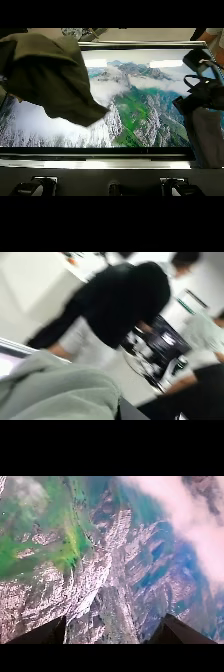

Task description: Fold the shirts.

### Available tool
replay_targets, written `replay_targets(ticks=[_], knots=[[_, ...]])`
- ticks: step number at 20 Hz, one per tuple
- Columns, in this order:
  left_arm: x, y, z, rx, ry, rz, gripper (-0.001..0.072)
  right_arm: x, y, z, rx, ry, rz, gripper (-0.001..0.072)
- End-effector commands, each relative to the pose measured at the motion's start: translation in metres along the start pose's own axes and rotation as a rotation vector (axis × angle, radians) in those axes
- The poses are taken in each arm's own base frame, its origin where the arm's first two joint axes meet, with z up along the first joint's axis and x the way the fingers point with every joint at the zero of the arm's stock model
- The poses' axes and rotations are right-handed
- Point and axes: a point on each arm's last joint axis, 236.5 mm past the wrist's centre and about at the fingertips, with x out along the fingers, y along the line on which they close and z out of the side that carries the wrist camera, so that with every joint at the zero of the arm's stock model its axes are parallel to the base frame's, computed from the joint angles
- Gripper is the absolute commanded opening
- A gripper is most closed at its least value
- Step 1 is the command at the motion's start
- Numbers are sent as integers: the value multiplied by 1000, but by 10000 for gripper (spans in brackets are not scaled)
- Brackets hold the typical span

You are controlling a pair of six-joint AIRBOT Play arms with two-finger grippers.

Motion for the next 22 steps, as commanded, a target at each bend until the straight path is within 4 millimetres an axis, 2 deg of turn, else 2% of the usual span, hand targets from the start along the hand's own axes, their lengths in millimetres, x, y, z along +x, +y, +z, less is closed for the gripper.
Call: replay_targets(ticks=[1,3,5,7,9,10,11,12,13,14,15,16,17,19,21,22], knots=[[18,10,-49,-39,128,32,24,-42,-11,-6,12,-43,-100,668],[38,47,-102,-102,262,87,24,-46,-6,-15,27,-16,-86,668],[57,92,-174,-189,428,160,24,-38,1,-25,44,44,-48,668],[68,145,-251,-273,581,265,25,-19,5,-35,46,118,-3,668],[74,196,-315,-349,710,376,27,9,9,-42,48,198,51,668],[77,215,-336,-393,759,411,126,26,11,-45,50,236,76,668],[80,226,-349,-445,810,424,547,46,15,-49,54,278,112,668],[83,232,-349,-479,855,415,717,64,22,-53,61,315,161,666],[88,235,-335,-454,888,369,716,82,35,-55,75,347,230,666],[89,241,-313,-421,896,348,716,95,51,-56,84,366,311,667],[84,252,-287,-373,894,362,716,107,71,-53,86,370,415,667],[70,270,-258,-317,899,410,713,116,92,-49,93,364,522,667],[47,287,-236,-270,921,476,711,123,109,-45,100,352,611,668],[-14,316,-218,-222,1014,617,703,137,138,-44,134,339,743,671],[-66,326,-231,-261,1095,702,704,153,161,-60,196,380,821,674],[-82,324,-249,-294,1118,698,704,159,173,-68,234,394,856,674]])
